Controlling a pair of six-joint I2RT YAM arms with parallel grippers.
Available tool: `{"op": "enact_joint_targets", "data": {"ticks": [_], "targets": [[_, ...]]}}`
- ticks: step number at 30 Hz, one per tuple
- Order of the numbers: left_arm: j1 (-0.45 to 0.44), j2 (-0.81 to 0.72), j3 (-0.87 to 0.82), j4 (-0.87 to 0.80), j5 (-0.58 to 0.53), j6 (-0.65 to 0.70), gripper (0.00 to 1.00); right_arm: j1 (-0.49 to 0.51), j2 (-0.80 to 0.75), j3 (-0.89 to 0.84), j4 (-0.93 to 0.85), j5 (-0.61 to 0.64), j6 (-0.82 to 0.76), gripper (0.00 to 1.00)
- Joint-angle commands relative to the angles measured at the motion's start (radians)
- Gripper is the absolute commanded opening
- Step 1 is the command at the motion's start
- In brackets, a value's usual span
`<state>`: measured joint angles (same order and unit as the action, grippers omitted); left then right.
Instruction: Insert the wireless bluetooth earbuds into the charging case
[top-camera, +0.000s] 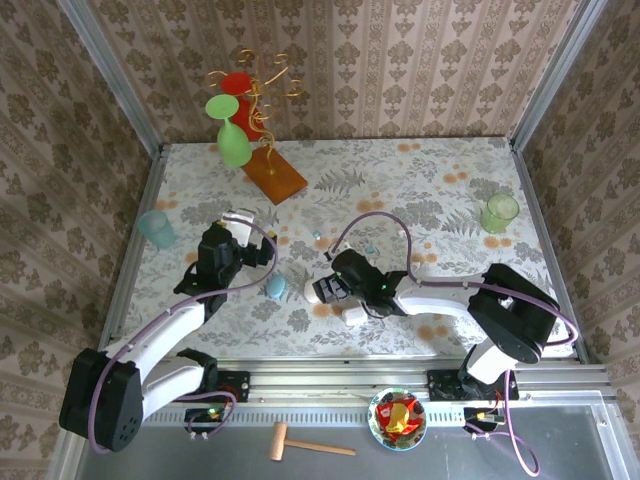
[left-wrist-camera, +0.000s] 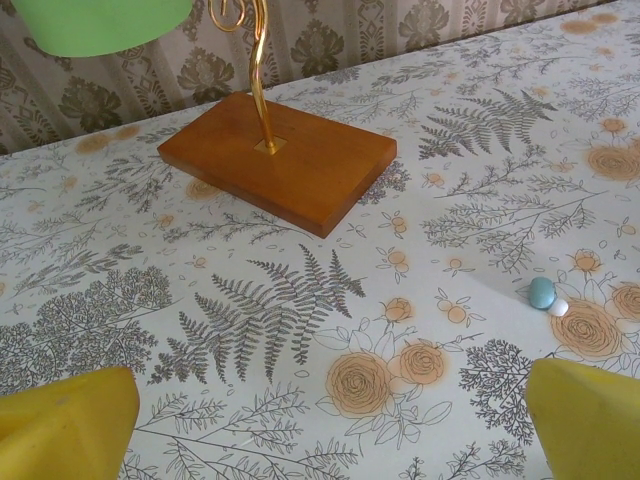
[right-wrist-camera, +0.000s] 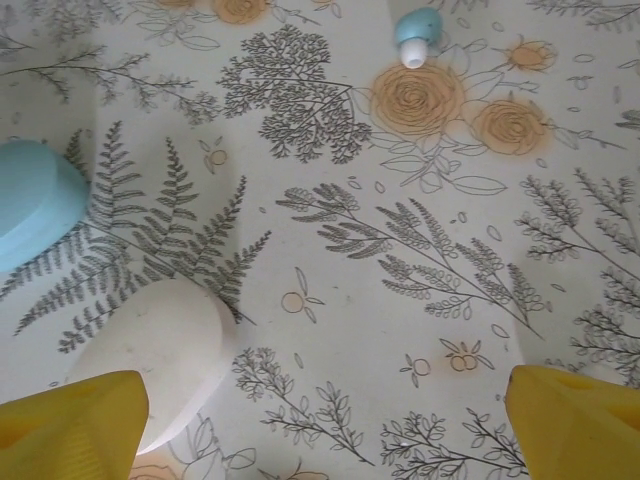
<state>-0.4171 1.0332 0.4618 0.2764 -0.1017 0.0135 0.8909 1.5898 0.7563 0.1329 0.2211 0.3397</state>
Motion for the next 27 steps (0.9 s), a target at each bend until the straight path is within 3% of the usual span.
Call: {"op": "enact_joint_targets", "data": {"ticks": [1, 9, 17, 22, 27], "targets": [[0.006, -0.009, -0.014, 0.010, 0.010, -0.016, 1.00, -0.014, -0.018, 0.028, 0.002, -0.077, -0.009, 0.94], [0.008, -0.016, -0.026, 0.018, 0.003, -0.018, 1.00, 0.076, 0.095, 0.134, -0.077, -0.011, 0.033, 0.96], [0.011, -0.020, -0.030, 0.012, -0.001, -0.014, 1.00, 0.109, 0.222, 0.229, -0.169, 0.035, 0.130, 0.90], [0.011, -0.025, -0.032, 0.006, 0.001, -0.014, 1.00, 0.100, 0.214, 0.232, -0.259, 0.092, 0.139, 0.87], [0.015, -0.026, -0.035, 0.012, 0.001, -0.008, 1.00, 0.057, 0.133, 0.149, -0.216, 0.044, 0.108, 0.84]]}}
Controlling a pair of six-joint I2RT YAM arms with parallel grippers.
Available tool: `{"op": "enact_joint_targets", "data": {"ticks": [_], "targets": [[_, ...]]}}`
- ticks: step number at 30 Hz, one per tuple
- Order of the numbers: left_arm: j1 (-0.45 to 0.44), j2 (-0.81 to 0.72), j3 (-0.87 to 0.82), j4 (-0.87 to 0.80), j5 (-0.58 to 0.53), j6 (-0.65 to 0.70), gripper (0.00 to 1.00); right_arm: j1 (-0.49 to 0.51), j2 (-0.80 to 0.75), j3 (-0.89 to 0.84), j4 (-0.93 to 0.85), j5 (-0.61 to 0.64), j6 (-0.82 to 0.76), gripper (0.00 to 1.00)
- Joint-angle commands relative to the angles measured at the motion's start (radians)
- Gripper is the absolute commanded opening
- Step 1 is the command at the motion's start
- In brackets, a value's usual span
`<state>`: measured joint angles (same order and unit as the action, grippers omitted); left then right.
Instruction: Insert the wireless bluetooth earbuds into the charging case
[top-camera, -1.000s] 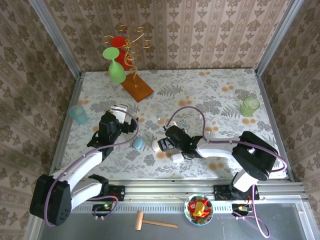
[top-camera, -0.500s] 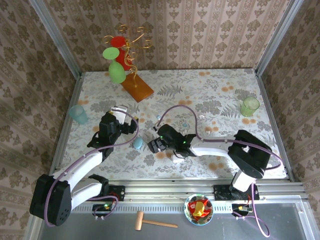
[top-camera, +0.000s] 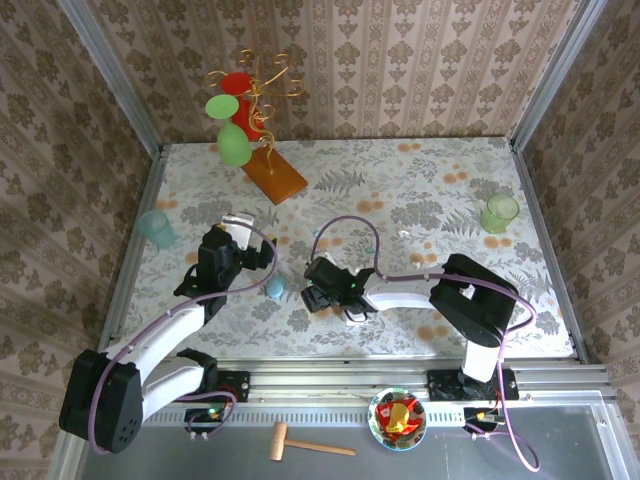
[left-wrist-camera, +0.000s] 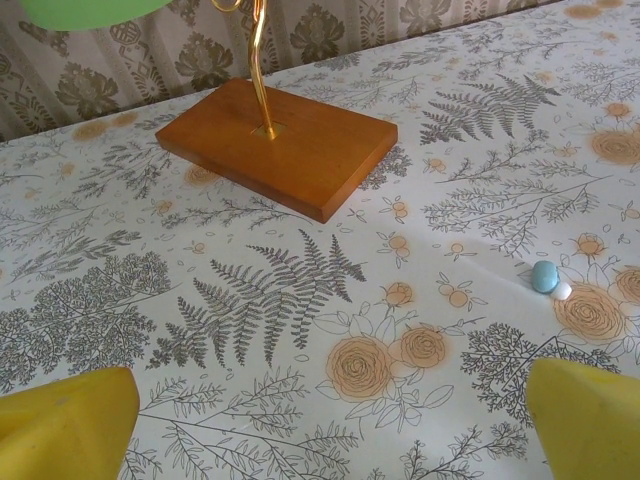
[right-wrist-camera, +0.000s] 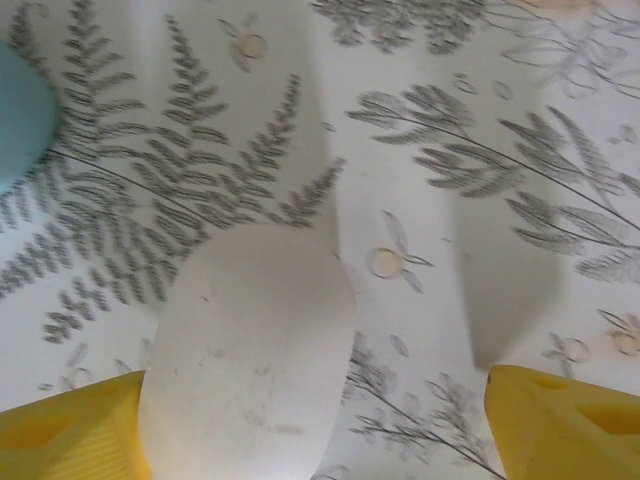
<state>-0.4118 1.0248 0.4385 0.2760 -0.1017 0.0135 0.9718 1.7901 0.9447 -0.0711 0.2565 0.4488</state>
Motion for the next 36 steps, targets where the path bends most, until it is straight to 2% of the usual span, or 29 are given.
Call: {"op": "enact_joint_targets", "data": {"ticks": [1, 6, 9, 13, 16, 20, 23, 31, 36], "targets": [[0.009, -0.017, -0.011, 0.010, 0.000, -0.002, 1.00, -0.030, -0.087, -0.053, 0.001, 0.003, -0.010, 0.84], [0.017, -0.039, -0.010, -0.015, -0.015, 0.017, 1.00, -0.058, -0.164, -0.099, 0.100, -0.118, -0.123, 0.96], [0.023, -0.051, -0.009, -0.026, -0.004, 0.016, 1.00, -0.089, -0.187, -0.105, 0.112, -0.174, -0.187, 0.97], [0.027, -0.058, -0.009, -0.034, 0.003, 0.016, 1.00, -0.138, -0.205, -0.111, 0.114, -0.242, -0.275, 0.93], [0.029, -0.055, -0.013, -0.026, 0.008, 0.013, 1.00, -0.160, -0.189, -0.118, 0.130, -0.291, -0.358, 0.83], [0.030, -0.049, -0.015, -0.021, 0.023, 0.009, 1.00, -0.156, -0.157, -0.122, 0.144, -0.356, -0.455, 0.79], [0.030, -0.048, -0.014, -0.024, 0.030, 0.011, 1.00, -0.152, -0.131, -0.122, 0.163, -0.359, -0.491, 0.72], [0.031, -0.048, -0.003, -0.025, 0.041, 0.013, 1.00, -0.144, -0.056, -0.100, 0.158, -0.324, -0.536, 0.66], [0.031, -0.039, 0.004, -0.024, 0.048, 0.011, 1.00, -0.142, -0.028, -0.099, 0.172, -0.323, -0.538, 0.58]]}}
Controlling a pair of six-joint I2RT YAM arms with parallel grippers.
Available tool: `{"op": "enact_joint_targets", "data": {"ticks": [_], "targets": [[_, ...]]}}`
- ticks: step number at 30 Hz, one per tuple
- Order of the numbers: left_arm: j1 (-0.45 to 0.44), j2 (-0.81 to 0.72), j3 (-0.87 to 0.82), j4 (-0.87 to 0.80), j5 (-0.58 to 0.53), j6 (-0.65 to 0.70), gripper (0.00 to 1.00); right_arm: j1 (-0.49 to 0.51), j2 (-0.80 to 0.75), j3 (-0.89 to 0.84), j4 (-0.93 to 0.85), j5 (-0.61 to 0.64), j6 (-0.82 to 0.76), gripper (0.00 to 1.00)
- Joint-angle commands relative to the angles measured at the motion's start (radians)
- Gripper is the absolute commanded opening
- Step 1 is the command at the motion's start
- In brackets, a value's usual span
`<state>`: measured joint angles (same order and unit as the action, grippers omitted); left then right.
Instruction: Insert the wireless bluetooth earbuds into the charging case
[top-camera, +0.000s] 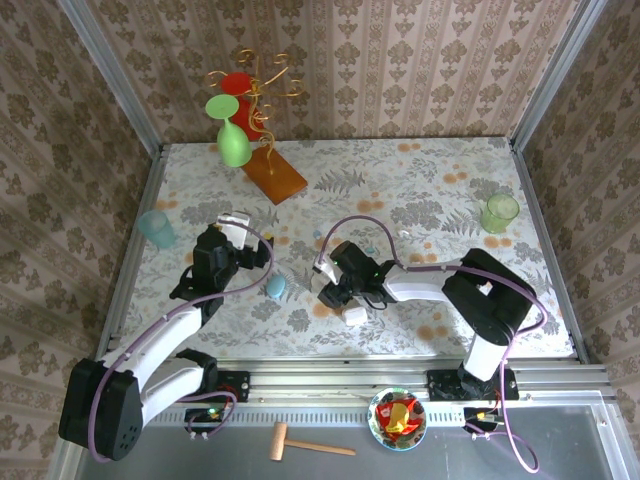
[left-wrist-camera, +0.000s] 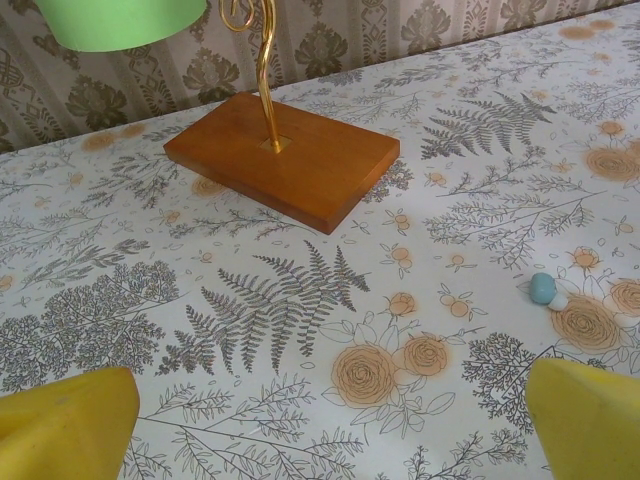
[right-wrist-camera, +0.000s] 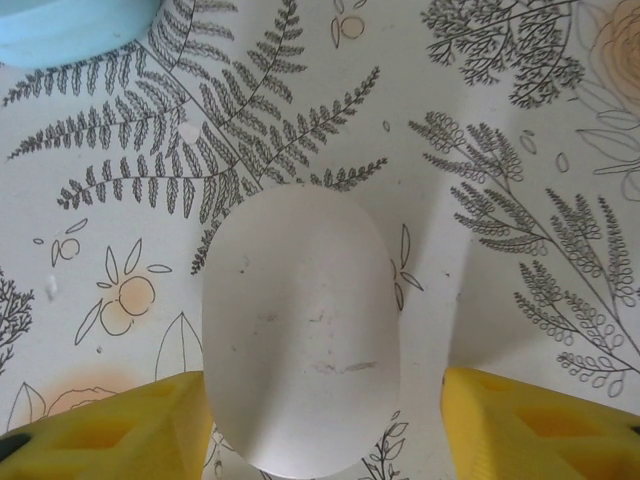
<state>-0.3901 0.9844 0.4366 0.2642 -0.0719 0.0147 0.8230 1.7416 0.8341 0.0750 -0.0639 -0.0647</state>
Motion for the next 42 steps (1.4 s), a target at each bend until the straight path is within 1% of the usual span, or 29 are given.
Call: {"op": "enact_joint_targets", "data": {"ticks": [1, 5, 6, 8, 10, 13, 16, 18, 19, 23, 26, 27, 28, 31, 35, 40, 42], "targets": [[0.010, 0.003, 0.008, -0.014, 0.020, 0.010, 1.00, 0.008, 0.025, 0.013, 0.028, -0.004, -0.027, 0.56], [0.010, 0.011, 0.014, -0.016, 0.022, 0.013, 1.00, 0.010, 0.030, 0.014, 0.030, -0.014, -0.034, 0.47], [0.011, 0.011, 0.014, -0.018, 0.022, 0.014, 1.00, 0.008, 0.028, 0.014, 0.027, -0.017, -0.034, 0.43], [0.011, 0.011, 0.016, -0.024, 0.023, 0.020, 1.00, 0.008, 0.021, 0.014, 0.019, -0.021, -0.038, 0.38], [0.011, 0.009, 0.014, -0.028, 0.021, 0.025, 1.00, 0.008, 0.006, 0.011, 0.011, -0.023, -0.040, 0.35], [0.010, 0.008, 0.010, -0.027, 0.037, 0.035, 1.00, 0.005, -0.035, -0.005, 0.008, -0.027, -0.031, 0.34], [0.010, 0.005, 0.005, -0.010, 0.089, 0.047, 1.00, -0.006, -0.096, -0.022, 0.009, -0.051, -0.018, 0.34], [0.008, 0.002, 0.001, 0.016, 0.153, 0.065, 1.00, -0.018, -0.141, -0.029, 0.000, -0.072, -0.015, 0.34], [0.007, 0.000, -0.001, 0.029, 0.212, 0.080, 1.00, -0.027, -0.167, -0.030, -0.013, -0.081, -0.018, 0.34], [-0.018, 0.000, 0.011, 0.031, 0.515, 0.188, 1.00, -0.088, -0.284, -0.021, -0.094, -0.129, -0.039, 0.33], [-0.057, 0.039, 0.015, 0.100, 0.687, 0.195, 1.00, -0.148, -0.382, 0.012, -0.206, -0.219, -0.060, 0.33], [-0.060, 0.054, 0.023, 0.106, 0.725, 0.201, 1.00, -0.164, -0.410, 0.023, -0.246, -0.243, -0.074, 0.33], [-0.098, 0.069, 0.038, 0.087, 0.776, 0.219, 1.00, -0.179, -0.440, 0.038, -0.287, -0.262, -0.091, 0.32], [-0.133, 0.101, 0.090, 0.018, 0.883, 0.254, 1.00, -0.197, -0.516, 0.069, -0.389, -0.310, -0.138, 0.32], [-0.164, 0.124, 0.136, 0.006, 1.013, 0.226, 1.00, -0.197, -0.571, 0.100, -0.462, -0.399, -0.163, 0.29], [-0.202, 0.152, 0.178, 0.000, 1.092, 0.188, 1.00, -0.197, -0.584, 0.118, -0.468, -0.505, -0.167, 0.28], [-0.210, 0.169, 0.200, -0.018, 1.130, 0.172, 0.98, -0.197, -0.577, 0.126, -0.464, -0.535, -0.168, 0.27]]}}
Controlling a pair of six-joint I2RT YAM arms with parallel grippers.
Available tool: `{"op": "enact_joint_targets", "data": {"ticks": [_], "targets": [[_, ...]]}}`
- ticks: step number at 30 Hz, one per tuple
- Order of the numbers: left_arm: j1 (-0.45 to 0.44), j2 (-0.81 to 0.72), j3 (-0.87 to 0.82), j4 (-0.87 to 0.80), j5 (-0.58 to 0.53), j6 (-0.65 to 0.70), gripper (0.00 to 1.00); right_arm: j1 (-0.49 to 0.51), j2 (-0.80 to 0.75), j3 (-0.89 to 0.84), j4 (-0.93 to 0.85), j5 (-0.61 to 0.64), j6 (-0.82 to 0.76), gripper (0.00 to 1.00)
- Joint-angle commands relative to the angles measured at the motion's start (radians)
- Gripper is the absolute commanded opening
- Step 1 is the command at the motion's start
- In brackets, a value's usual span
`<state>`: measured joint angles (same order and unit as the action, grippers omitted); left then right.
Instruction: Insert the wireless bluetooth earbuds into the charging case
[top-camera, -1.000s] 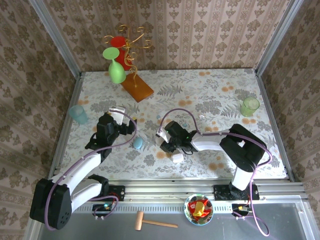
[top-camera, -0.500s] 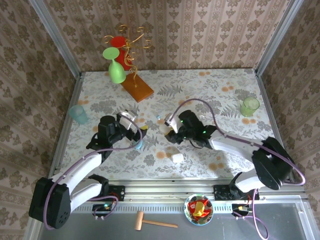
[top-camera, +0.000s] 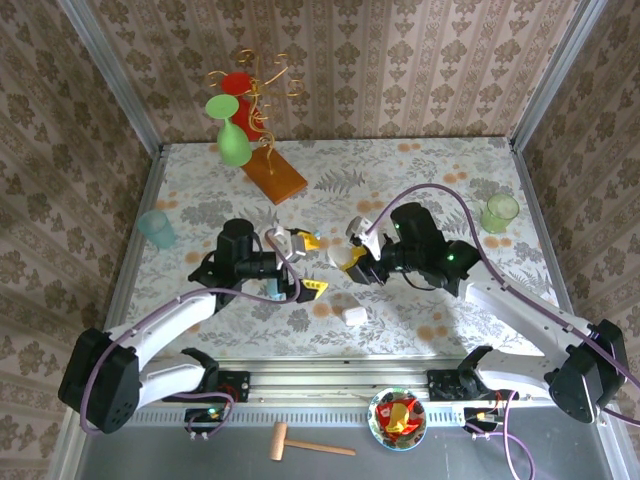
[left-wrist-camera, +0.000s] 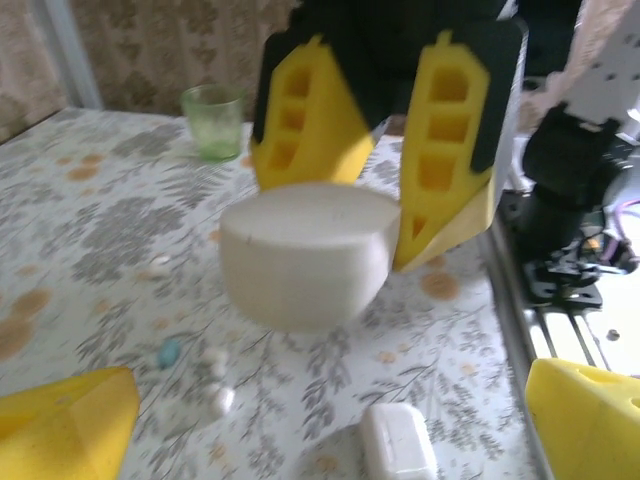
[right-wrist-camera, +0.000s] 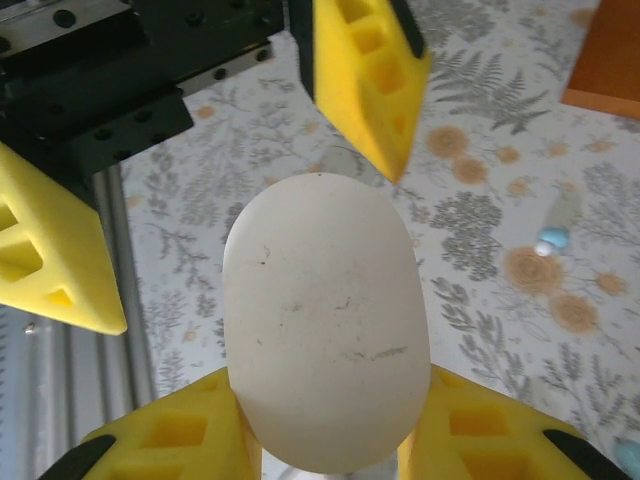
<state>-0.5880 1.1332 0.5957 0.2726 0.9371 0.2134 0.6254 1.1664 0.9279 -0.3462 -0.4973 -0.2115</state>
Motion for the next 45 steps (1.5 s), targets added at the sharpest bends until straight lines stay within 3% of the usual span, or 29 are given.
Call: {"op": "enact_joint_targets", "data": {"ticks": [1, 11, 22, 35, 45], "targets": [[-0.017, 0.027, 0.052, -0.036, 0.134, -0.032, 0.96, 0.001, 0.003, 0.035, -0.044, -0.118, -0.025, 0.27], [-0.079, 0.062, 0.092, -0.090, 0.144, -0.002, 0.72, 0.001, 0.029, 0.046, -0.030, -0.184, -0.066, 0.25], [-0.084, 0.057, 0.086, -0.034, 0.141, -0.036, 0.54, 0.000, 0.003, 0.002, 0.048, -0.185, -0.055, 0.24], [-0.082, 0.033, 0.065, 0.042, 0.120, -0.091, 0.46, -0.007, -0.017, -0.028, 0.090, -0.188, -0.053, 0.22], [-0.064, 0.033, 0.065, 0.077, 0.137, -0.113, 0.51, -0.018, -0.045, -0.054, 0.077, -0.178, -0.052, 0.22]]}}
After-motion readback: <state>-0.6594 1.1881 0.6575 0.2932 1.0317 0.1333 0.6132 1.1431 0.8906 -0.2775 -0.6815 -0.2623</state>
